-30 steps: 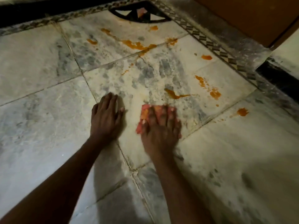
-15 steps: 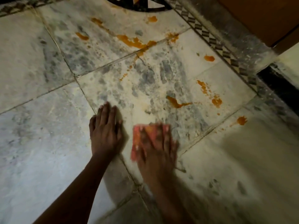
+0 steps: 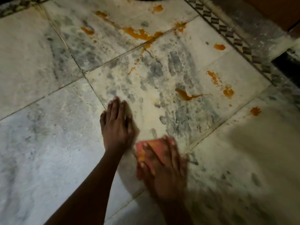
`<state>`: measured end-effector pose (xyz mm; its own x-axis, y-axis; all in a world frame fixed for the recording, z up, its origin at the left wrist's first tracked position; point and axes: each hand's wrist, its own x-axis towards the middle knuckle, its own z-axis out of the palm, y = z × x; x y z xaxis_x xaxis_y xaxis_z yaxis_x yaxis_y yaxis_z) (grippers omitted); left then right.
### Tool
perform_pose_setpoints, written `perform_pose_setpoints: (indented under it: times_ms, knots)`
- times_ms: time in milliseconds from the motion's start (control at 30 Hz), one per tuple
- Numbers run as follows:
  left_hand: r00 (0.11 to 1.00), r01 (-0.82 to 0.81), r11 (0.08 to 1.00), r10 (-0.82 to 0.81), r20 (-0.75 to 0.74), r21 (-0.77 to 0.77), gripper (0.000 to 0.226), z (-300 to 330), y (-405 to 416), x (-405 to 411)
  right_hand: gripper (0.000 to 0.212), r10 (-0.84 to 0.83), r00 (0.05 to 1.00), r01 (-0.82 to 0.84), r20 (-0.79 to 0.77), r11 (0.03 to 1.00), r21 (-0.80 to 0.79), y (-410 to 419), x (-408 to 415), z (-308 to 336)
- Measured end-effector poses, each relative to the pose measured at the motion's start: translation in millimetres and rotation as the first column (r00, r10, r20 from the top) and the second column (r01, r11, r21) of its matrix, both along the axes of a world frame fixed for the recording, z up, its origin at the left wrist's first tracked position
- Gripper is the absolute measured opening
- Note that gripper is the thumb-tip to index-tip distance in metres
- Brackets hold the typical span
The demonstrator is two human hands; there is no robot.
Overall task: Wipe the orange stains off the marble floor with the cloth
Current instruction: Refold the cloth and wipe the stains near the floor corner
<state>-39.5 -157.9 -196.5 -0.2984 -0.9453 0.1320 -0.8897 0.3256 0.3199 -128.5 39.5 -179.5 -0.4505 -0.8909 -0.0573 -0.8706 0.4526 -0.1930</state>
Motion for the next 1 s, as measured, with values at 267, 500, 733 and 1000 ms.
perform_pose_setpoints:
  times_ms: [267, 500, 733, 1000]
  knots:
    - [0.999, 0.028, 0.999, -0.030, 0.041, 0.045, 0.066, -3, -3, -2, 0.068, -0.545, 0.831, 0.551, 0.111, 0.833, -0.040, -80, -100, -21]
    - [0.972, 0.234, 0.965, -0.229, -0.054, 0.117, 0.074, 24, -60, -9, 0.065, -0.156, 0.987, 0.154, 0.038, 0.987, 0.040, 48, -25, -1]
    - [0.954, 0.298, 0.954, -0.299, 0.006, 0.040, 0.067, -3, -91, -17, 0.069, -0.599, 0.800, 0.601, 0.039, 0.798, -0.056, -91, -134, -29]
    - [0.954, 0.299, 0.949, -0.298, -0.030, 0.096, 0.065, 10, -92, -18, 0.069, -0.362, 0.930, 0.362, -0.061, 0.877, 0.316, 24, -111, -2]
